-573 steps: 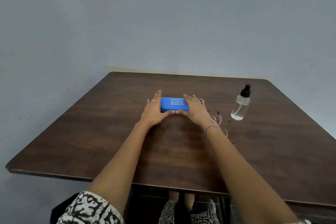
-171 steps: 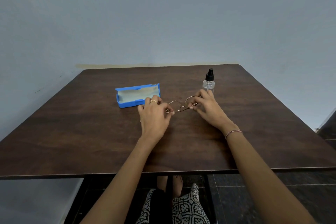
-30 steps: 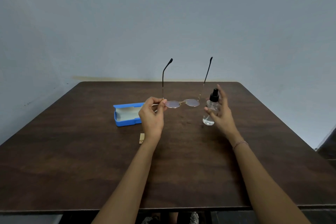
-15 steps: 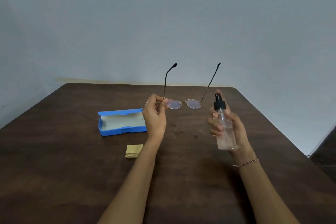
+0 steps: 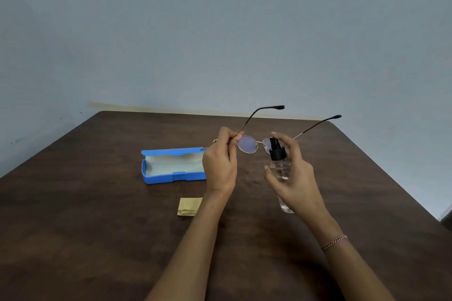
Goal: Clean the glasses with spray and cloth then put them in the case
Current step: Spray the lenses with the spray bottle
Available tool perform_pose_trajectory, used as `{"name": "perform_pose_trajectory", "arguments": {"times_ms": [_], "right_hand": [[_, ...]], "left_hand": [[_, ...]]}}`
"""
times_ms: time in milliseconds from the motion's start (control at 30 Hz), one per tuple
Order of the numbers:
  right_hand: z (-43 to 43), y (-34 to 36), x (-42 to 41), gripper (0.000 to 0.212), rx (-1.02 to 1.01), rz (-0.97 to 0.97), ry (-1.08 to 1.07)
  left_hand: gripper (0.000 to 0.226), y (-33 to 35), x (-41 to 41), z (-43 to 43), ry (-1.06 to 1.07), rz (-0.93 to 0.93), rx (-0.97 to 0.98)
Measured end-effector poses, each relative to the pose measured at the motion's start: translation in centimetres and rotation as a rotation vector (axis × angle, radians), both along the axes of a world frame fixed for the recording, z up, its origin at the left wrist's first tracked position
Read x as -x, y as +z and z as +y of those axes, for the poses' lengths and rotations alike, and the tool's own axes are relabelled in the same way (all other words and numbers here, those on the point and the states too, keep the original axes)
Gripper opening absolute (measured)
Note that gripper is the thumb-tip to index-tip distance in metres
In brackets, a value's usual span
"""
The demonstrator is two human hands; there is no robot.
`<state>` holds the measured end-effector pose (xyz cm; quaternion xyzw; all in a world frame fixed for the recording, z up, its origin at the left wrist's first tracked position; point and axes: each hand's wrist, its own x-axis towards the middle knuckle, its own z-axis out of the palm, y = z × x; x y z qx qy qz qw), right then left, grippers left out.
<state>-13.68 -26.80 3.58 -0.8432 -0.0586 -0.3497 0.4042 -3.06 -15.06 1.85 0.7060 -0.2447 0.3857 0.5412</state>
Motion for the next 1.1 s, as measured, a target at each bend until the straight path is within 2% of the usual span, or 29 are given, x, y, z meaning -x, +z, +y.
{"name": "perform_pose_trajectory", "arguments": {"times_ms": [100, 467, 700, 967, 1100], "right_hand": [[0.28, -0.29, -0.18, 0.061, 0.013, 0.016, -0.023], [0.79, -0.48, -0.37, 0.066, 0.067, 0.031, -0.022], [0.49, -0.37, -0.25, 0.062, -0.025, 0.004, -0.079], [1.06, -0.24, -0.03, 0.067, 0.085, 0.054, -0.003], [0.35, -0.28, -0.23, 0.065, 0.034, 0.058, -0.073]], "left_hand": [[0.03, 0.06, 0.2, -0.1, 0.057, -0.034, -0.024], [0.026, 0.11, 0.68, -0.14, 0.052, -0.117, -0.082], [0.036, 0.28, 0.79, -0.16, 0.047, -0.121, -0.054], [0.023, 0.32, 0.91, -0.07, 0.066, -0.105, -0.073], [0.017, 0.2, 0.68, -0.11, 0.071, -0.065, -0.074]]}}
